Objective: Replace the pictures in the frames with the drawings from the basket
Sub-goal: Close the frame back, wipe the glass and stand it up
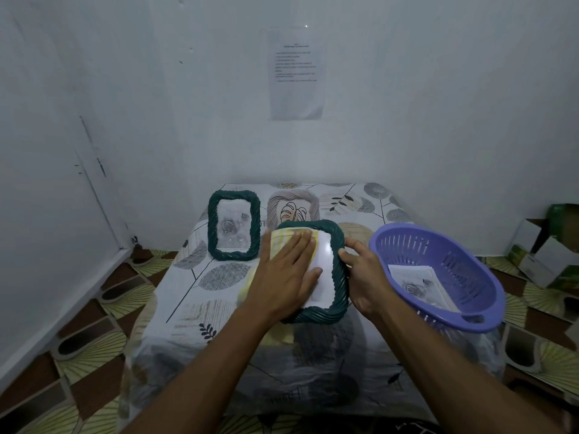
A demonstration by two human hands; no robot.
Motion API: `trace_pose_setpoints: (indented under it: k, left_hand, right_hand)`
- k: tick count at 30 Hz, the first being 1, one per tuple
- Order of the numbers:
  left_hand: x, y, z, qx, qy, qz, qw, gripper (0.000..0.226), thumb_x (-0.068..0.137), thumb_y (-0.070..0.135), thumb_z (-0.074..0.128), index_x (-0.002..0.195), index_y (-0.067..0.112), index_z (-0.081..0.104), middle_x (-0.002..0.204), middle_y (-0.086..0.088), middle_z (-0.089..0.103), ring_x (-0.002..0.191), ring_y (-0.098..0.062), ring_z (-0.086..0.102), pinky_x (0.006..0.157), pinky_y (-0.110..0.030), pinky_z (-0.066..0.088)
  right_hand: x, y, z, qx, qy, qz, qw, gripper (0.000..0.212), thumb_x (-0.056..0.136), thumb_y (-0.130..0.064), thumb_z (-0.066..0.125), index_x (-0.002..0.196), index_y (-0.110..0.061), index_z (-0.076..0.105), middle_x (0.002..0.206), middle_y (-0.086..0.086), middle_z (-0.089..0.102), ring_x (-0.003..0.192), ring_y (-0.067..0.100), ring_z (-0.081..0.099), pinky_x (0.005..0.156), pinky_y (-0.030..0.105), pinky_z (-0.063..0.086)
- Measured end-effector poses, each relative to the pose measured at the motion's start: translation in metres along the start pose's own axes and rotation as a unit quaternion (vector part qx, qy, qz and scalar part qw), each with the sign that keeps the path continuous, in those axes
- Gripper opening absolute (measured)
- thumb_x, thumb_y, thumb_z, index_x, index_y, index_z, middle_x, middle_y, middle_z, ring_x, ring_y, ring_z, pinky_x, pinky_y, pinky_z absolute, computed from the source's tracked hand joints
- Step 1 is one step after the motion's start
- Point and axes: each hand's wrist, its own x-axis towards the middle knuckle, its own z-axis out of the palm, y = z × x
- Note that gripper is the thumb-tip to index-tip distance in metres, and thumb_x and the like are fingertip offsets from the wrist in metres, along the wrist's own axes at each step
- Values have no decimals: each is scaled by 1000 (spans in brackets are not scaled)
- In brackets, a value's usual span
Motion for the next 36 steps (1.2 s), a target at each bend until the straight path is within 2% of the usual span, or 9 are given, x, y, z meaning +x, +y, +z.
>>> trace_pose_setpoints:
  k: [6,10,14,18,23,27,31,33,36]
  left_hand:
    - [-39,-7,5,-15,10,98,995,58,101,49,19,140,17,48,148,3,45,138,-10,39,115,-60,7]
    - [-53,-14,11,-4,15,125,992,56,101,47,23,136,15,53,146,1,47,138,-12,39,116,-54,12]
    - [-57,-20,29,-33,0,56,998,60,101,49,18,147,15,35,157,0,26,146,-16,22,118,-49,10]
    - [-61,-31,67,-145,-134,-93,976,63,99,52,14,153,21,8,161,5,-3,149,-13,-4,120,-38,-1]
    - [-64,-49,91,-73,-171,-83,979,60,99,53,24,152,25,19,162,3,6,149,-18,3,120,-42,6]
    - [-71,-79,90,-69,-168,-103,978,57,100,50,26,151,25,23,162,2,9,149,-20,7,118,-43,10]
    - [-91,-128,82,-69,-173,-139,973,62,97,57,21,150,25,27,161,1,12,148,-21,11,117,-45,13]
    - [-99,-148,78,-63,-180,-153,970,68,94,62,15,150,26,27,161,1,13,148,-21,11,117,-46,13]
    - [-101,-156,72,-66,-200,-154,965,62,96,56,22,150,26,26,161,1,12,148,-20,10,117,-46,10]
  right_hand:
    - [8,-2,-12,2,74,7,997,24,97,-1,45,115,-5,60,97,20,69,74,29,66,62,36,55]
    - [11,3,-15,-2,88,10,996,27,98,-2,43,119,-5,59,102,21,68,76,31,64,64,38,55]
    - [14,3,-17,-17,115,-10,993,23,97,-4,46,107,-17,63,91,11,70,74,27,66,67,40,55]
    - [15,-1,-21,-50,124,-44,990,28,96,-6,47,93,-29,62,82,1,70,70,21,65,70,40,54]
    - [17,-1,-26,-63,108,-44,991,28,96,-8,49,91,-31,64,71,-9,72,67,18,66,68,38,55]
    - [16,3,-21,-64,94,-51,992,27,97,-8,49,93,-30,63,85,-2,71,72,19,66,64,35,55]
    - [15,10,-13,-59,88,-47,993,26,98,-8,48,92,-28,63,81,-4,70,67,15,65,57,30,52]
    - [15,13,-8,-59,82,-46,994,25,97,-8,47,94,-26,63,83,-2,71,67,16,65,57,32,52]
    - [13,14,-1,-60,72,-43,995,22,98,-8,47,99,-24,62,88,2,71,72,20,66,61,34,53]
